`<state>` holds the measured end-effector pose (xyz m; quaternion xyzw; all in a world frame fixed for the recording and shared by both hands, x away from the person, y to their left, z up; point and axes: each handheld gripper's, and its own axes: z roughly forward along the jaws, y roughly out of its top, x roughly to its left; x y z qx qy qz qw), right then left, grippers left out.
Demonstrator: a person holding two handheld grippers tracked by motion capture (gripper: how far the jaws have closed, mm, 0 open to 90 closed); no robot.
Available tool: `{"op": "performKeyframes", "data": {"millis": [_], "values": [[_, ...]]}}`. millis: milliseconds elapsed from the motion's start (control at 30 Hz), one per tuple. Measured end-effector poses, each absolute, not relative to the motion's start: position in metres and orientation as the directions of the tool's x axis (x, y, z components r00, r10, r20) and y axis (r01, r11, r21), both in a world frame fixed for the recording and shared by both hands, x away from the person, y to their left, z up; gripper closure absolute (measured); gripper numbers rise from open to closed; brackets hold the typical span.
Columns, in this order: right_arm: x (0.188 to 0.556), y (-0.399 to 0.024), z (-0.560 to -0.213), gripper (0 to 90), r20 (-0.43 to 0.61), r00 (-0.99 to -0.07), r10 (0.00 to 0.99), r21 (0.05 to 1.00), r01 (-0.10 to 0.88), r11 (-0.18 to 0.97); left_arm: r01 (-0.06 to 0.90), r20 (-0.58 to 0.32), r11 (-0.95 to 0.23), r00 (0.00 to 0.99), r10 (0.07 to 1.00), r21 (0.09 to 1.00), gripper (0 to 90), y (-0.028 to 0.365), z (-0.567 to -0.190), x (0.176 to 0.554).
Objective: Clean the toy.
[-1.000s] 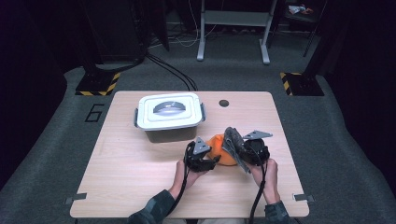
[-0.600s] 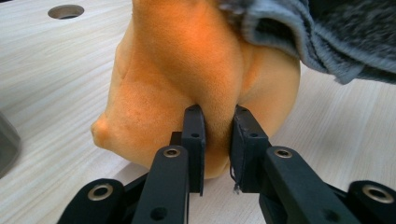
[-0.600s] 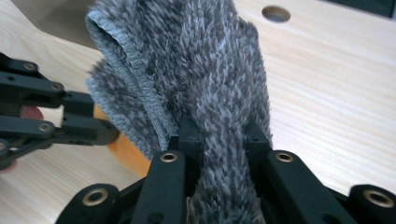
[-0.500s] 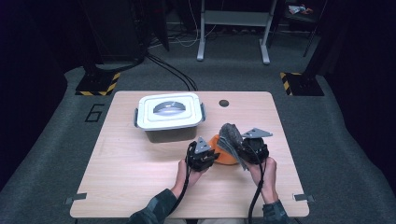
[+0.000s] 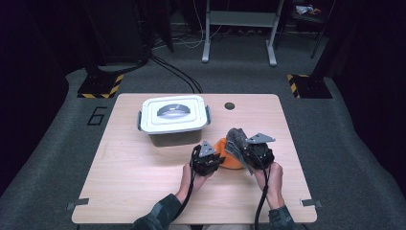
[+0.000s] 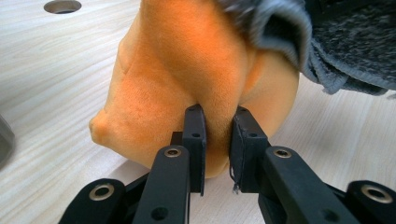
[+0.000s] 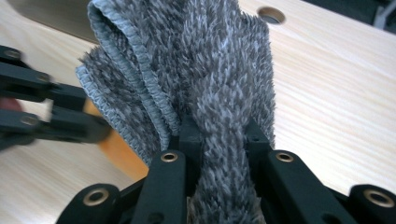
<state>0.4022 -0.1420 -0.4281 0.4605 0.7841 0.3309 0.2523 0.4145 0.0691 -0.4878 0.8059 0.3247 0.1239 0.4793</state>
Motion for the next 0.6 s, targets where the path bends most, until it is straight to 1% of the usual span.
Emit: {"op": "performKeyframes", "data": {"millis": [67, 167, 333, 467, 500, 600], "values": [[0.405, -0.155, -0.435, 76.0, -0.060, -0.426, 0.903, 0.754, 0.573, 0.321, 0.404, -0.111, -0.329, 0.758, 0.643, 0.854, 77.8, 0.069, -0.488, 0.414], [0.406, -0.163, -0.440, 75.9, -0.037, -0.406, 0.913, 0.756, 0.586, 0.291, 0.406, -0.112, -0.333, 0.760, 0.641, 0.851, 77.8, 0.069, -0.487, 0.415], [0.413, -0.182, -0.457, 76.0, -0.006, -0.349, 0.937, 0.721, 0.648, 0.246, 0.412, -0.120, -0.328, 0.758, 0.642, 0.850, 77.8, 0.070, -0.487, 0.416], [0.417, -0.188, -0.468, 75.9, 0.014, -0.328, 0.945, 0.694, 0.683, 0.227, 0.415, -0.125, -0.325, 0.758, 0.640, 0.850, 77.8, 0.070, -0.488, 0.417], [0.421, -0.189, -0.477, 75.9, 0.007, -0.327, 0.945, 0.679, 0.695, 0.236, 0.417, -0.128, -0.324, 0.757, 0.640, 0.849, 77.7, 0.071, -0.488, 0.417], [0.423, -0.189, -0.486, 75.9, 0.012, -0.325, 0.946, 0.655, 0.717, 0.238, 0.418, -0.127, -0.325, 0.757, 0.642, 0.848, 77.7, 0.071, -0.488, 0.416]]}}
